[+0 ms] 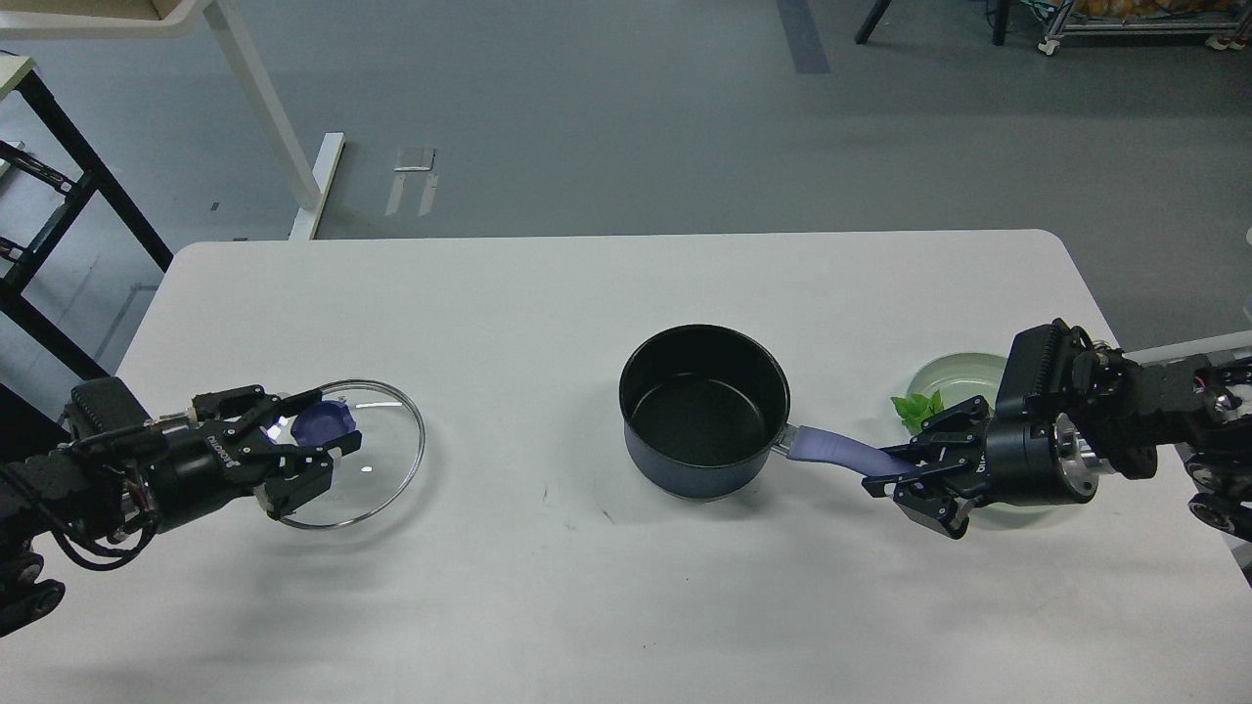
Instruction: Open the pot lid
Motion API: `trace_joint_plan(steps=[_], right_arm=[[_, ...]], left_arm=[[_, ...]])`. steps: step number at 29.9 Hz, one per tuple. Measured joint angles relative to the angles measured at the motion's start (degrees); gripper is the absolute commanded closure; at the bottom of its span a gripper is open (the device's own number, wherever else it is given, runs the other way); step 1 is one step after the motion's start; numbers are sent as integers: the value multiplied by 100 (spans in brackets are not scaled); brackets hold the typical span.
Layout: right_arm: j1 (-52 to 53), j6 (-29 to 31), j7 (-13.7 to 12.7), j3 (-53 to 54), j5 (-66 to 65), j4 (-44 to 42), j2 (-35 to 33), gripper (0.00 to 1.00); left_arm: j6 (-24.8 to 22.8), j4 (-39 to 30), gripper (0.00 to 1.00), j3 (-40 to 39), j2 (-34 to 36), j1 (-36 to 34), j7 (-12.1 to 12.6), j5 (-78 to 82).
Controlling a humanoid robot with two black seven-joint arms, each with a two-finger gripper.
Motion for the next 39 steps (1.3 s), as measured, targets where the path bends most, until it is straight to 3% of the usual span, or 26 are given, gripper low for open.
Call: trace_joint_plan(steps=[5,9,15,21,25,31,36,39], right_arm=[[0,0,0,0,0,1,0,69],[0,0,-1,4,0,-1,14,69],[0,0,-2,5,0,-1,10,69],[0,0,-1,5,0,3,0,69],[0,0,-1,5,1,5,0,69],[0,1,-1,2,8,6,-5,69],[0,1,-1,2,9,3,-8,69],[0,1,0,1,9,1,-10,69]], left_arm=[[0,84,45,2,-8,101,0,241],[0,93,18,1,-25,142,0,264],[1,122,2,-5,-107,156,0,265],[1,-1,1,-20,-50,127,0,222],[-61,-534,1,-94,258,11,-1,30],[-1233,-1509,1,-186,779,-749,1,-2124],[-2537,-1578,1,-384,771,-1425,1,-5164],[-2967,-1483,1,-412,661,-1505,1,-6873]])
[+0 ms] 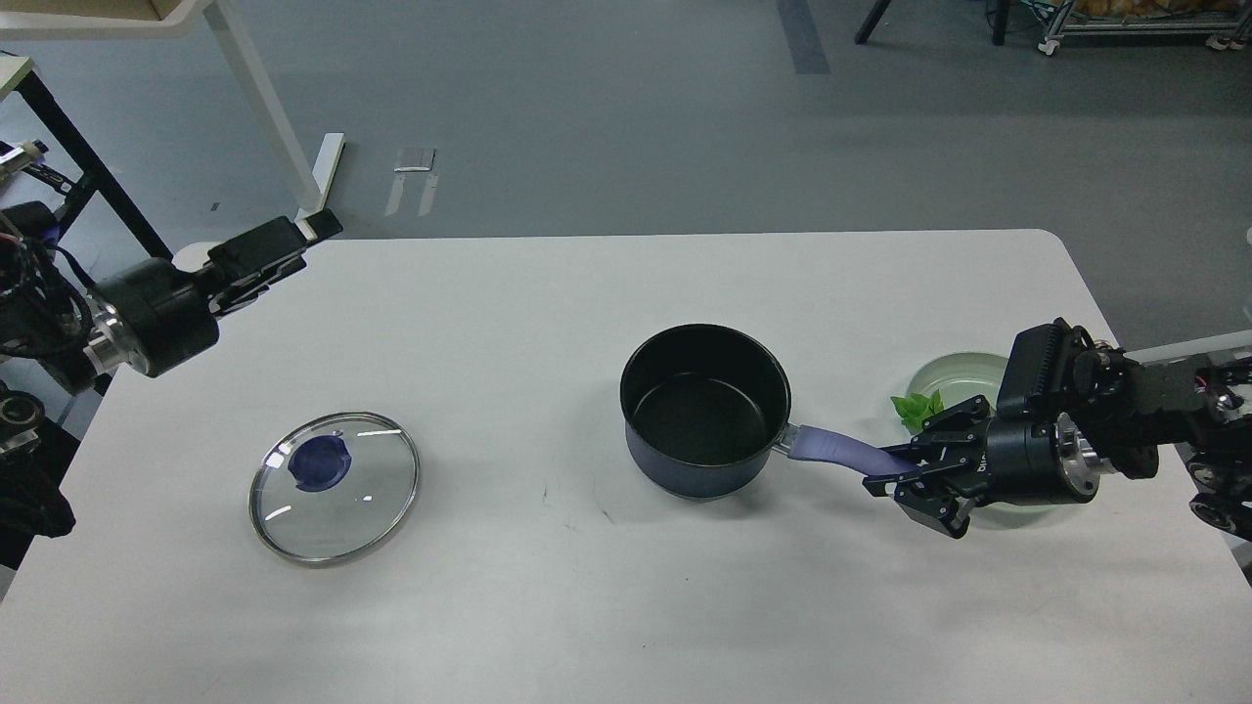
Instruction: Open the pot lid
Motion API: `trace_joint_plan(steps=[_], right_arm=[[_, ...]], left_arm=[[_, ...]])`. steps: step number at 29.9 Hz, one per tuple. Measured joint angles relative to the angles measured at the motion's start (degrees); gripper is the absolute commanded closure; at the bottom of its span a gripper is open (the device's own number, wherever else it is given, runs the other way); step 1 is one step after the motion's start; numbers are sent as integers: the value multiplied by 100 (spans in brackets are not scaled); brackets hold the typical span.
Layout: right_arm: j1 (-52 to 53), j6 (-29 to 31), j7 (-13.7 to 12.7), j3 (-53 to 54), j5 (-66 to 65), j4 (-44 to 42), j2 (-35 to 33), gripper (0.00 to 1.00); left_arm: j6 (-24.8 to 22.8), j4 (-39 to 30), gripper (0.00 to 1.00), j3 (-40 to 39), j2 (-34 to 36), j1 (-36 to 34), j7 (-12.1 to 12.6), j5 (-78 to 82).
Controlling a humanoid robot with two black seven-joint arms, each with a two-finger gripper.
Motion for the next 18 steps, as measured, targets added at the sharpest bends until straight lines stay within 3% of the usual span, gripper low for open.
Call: trace_joint_plan(steps=[4,8,14,17,18], right_arm=[[-6,0,0,-1,0,-2,0,69],[-8,0,0,-3,0,-2,0,69],[-9,0,0,-5,0,-2,3,68],[-9,0,0,-5,0,-2,3,61],[-9,0,0,-5,0,-2,2,52]], left_arm=[[-135,415,1,-16,-397,-12,0,-1894],[-353,1287,1,-160,-1018,57,0,-3372],[-1618,3202,1,-797,-2018,112,0,-4172],[-1955,3671,1,-955,-2280,122,1,-4270],[-2003,3733,1,-970,-2330,123,12,-4282]])
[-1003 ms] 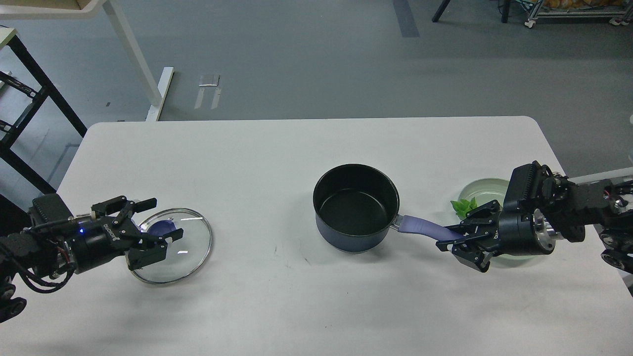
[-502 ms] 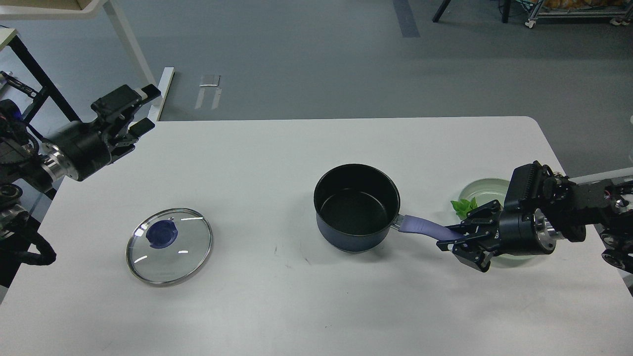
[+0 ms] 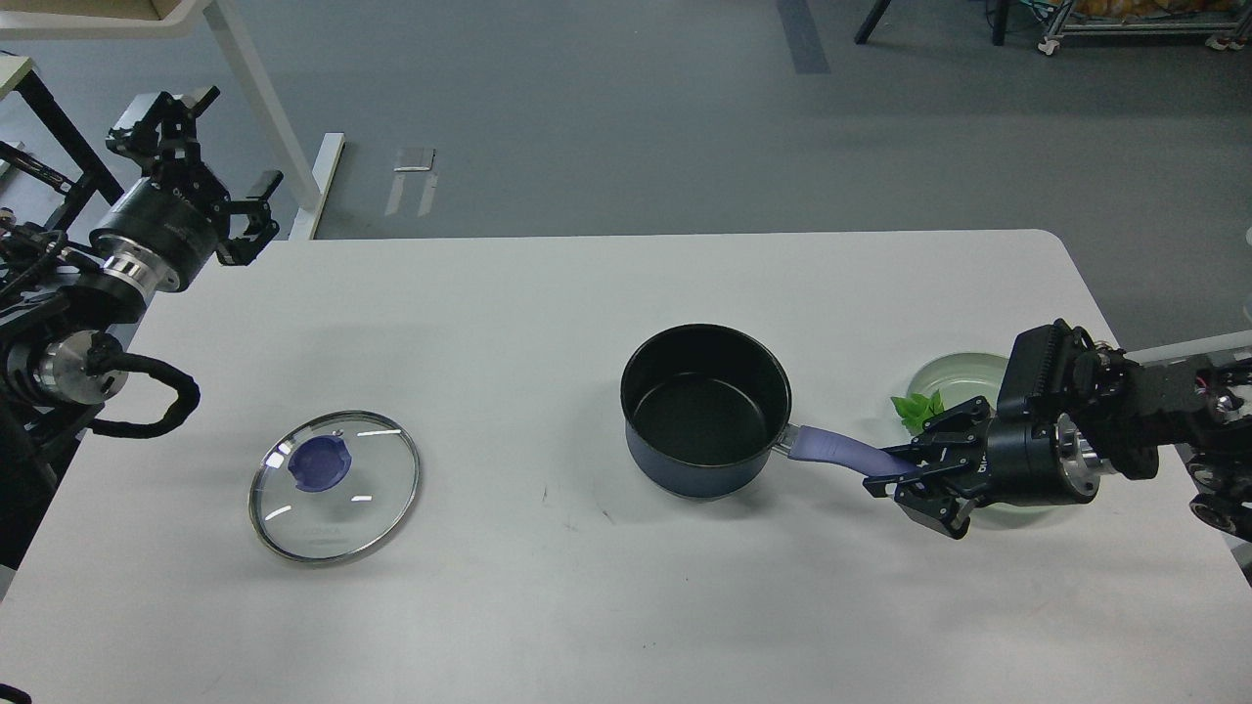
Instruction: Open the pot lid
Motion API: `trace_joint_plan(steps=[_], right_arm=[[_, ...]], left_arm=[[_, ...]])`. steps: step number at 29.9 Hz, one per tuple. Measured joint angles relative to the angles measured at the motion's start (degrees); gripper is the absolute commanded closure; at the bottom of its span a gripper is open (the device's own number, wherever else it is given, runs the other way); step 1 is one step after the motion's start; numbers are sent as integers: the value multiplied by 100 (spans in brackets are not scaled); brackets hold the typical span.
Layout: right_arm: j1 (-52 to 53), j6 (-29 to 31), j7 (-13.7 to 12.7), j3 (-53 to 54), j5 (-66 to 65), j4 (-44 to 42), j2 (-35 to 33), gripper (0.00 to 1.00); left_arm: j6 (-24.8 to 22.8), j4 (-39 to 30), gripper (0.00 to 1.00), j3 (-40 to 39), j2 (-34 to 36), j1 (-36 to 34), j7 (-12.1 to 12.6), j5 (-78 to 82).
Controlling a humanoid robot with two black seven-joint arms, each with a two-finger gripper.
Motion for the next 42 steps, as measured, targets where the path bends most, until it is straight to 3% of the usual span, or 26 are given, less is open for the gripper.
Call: trace_joint_plan(steps=[3,7,17,26,36,42], right_arm=[[0,0,0,0,9,1,-9,24],[0,-16,-1,3,28,3,-90,5],[160,-120,1,123,612,297,-739,2],[264,-611,0,683,3329,437,-1078,2],[-35,-1623,-1,784,8694,-402,178,2],[-210,-1749,-1,882,11052,-1300,1055,1]], left_arm=[[-49,59,1,-12,-67,6,26,-13],[-151,69,1,-14,-86,45,77,-14],[-261,39,1,-23,-91,161,188,-12],[-287,10,1,-4,-91,202,194,36],[-285,-6,1,-15,-158,270,194,54],[-282,-17,1,-32,-281,298,194,18]])
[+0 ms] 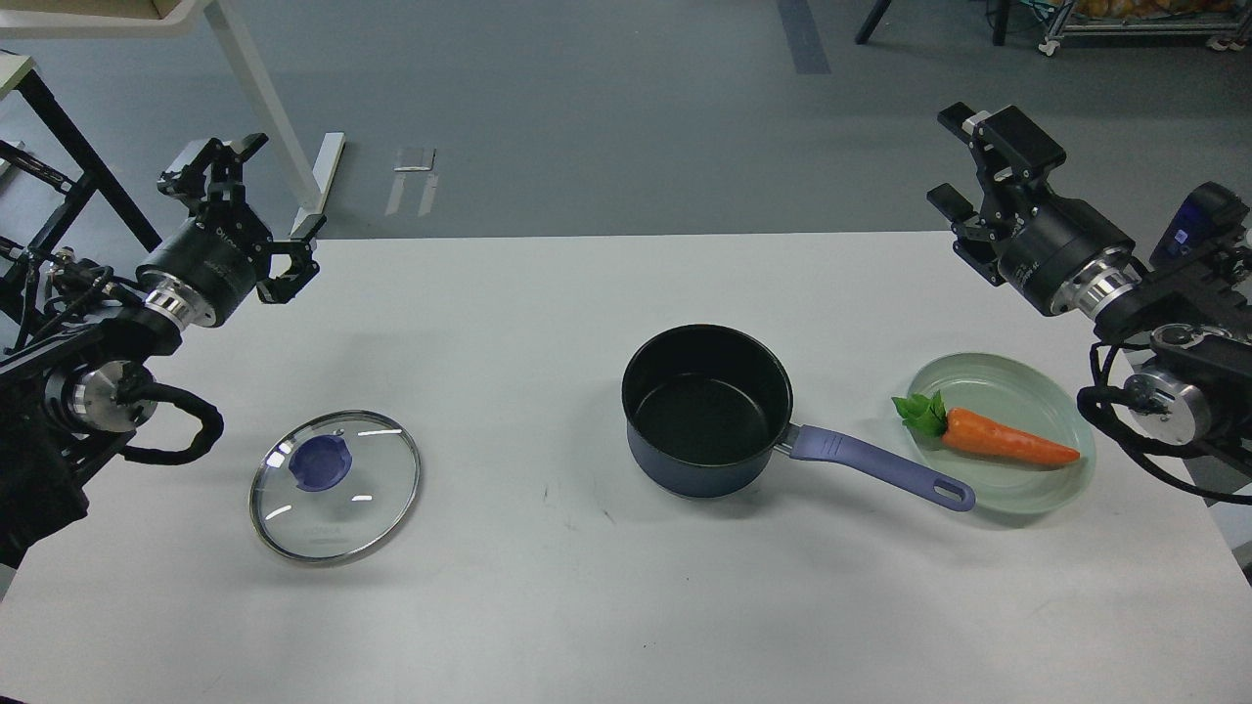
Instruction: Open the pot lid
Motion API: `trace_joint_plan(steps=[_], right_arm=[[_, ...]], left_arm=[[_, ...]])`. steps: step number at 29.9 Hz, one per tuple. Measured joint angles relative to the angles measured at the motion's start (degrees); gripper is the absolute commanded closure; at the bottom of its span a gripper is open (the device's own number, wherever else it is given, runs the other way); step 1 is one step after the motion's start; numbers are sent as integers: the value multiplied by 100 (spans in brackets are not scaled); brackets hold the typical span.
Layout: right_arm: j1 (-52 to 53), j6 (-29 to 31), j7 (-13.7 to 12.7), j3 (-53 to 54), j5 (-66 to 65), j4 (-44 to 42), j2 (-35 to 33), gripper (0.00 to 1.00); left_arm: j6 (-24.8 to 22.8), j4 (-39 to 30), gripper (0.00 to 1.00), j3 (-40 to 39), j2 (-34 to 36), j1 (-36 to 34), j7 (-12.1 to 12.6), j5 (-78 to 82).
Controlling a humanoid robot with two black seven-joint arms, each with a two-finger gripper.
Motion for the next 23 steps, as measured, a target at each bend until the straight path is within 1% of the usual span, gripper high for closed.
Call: trace_joint_plan(steps=[3,5,7,9,11,12,14,17,20,23], right_arm=[[-147,126,0,201,719,-449,401,1],[-285,422,0,383,945,-666,561,1],[-436,971,0,554,1040,-854,637,1],[-531,1684,0,632,1121,-1115,740,1],[-569,2218,0,633,1198,-1373,895,1],[-582,2393,0,623,1222,-1482,950,1],[-606,2529,0,608,1229,-1586,991,1],[-626,2566,1,623,1197,-1618,1028,1],[-628,2549,1,772,1191,-1639,1095,1],[-629,2412,2,1041,1192,-1688,1134,1]], left_arm=[[0,-1,1,0,-86,4,0,-5],[0,-1,1,-1,-148,9,0,-7],[-1,1,1,-7,-203,36,0,-13],[-11,1,1,-11,-249,82,5,-14],[-40,0,1,-16,-283,108,24,-15],[-67,3,1,-17,-294,118,42,-14],[-114,6,1,-18,-308,137,63,-15],[-180,3,1,-18,-318,149,73,-15],[-204,0,1,-25,-320,151,73,-15],[-199,0,1,-33,-325,151,73,-19]])
